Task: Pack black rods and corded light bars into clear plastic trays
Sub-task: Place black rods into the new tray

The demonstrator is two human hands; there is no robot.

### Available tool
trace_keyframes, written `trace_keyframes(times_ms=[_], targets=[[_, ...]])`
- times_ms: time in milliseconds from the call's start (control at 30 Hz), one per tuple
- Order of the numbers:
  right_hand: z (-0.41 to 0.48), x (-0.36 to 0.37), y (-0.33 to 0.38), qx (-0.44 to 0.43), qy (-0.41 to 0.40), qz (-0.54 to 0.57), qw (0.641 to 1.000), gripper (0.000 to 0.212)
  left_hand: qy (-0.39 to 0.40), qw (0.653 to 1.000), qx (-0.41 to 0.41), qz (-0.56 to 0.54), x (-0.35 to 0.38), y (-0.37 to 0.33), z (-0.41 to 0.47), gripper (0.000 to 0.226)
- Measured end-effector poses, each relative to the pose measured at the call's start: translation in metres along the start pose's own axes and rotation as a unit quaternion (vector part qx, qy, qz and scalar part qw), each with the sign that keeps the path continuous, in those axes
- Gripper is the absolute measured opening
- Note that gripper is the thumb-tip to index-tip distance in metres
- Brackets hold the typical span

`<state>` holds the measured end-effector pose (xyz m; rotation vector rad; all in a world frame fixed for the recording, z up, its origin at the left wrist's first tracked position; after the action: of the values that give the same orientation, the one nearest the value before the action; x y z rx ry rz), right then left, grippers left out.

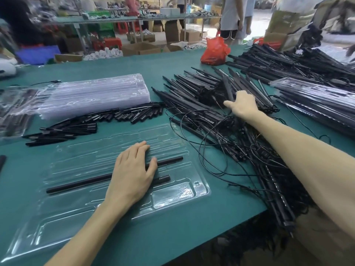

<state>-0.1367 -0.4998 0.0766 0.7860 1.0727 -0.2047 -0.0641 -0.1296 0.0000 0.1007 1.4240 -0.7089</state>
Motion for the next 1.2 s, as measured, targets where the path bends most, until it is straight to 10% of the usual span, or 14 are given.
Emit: trace_keyframes(times_ms=[300, 600, 933, 1200], targets=[[-0.02, 0.012, 0.0, -0.013, 0.095, -0.105, 0.99, 0.035, -0.002, 1.0, 0.003, 0.001, -0.003, 0.0, -0.001, 0.05], [-0.019, -0.003, 0.017, -0.092, -0.047, 0.025, 0.994, 0.031, -0.002, 1.0, -0.002, 0.003, -0.002, 0.0, 0.0, 0.05], [-0.019, 0.064, 0.055, -0.073, 0.216, -0.083, 0.97, 0.085, 0.003, 1.0, -0.001, -0.001, -0.004, 0.0, 0.0, 0.052], [-0.009, 0.065, 0.058, -0.105, 0.094, -0.13, 0.981, 0.036, 0.008, 1.0, -0.004, 0.001, -0.001, 0.001, -0.001, 0.053]])
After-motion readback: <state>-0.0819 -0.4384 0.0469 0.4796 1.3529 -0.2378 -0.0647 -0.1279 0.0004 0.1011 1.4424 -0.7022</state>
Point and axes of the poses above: each hand's wrist, its own z-axis towards the middle knuckle, its own x-axis out of the palm, y = z × x, the point moved 8 cm from there along z, towards the middle knuckle, and after that the axes turned 12 degrees about -x, right-handed, at the moved point
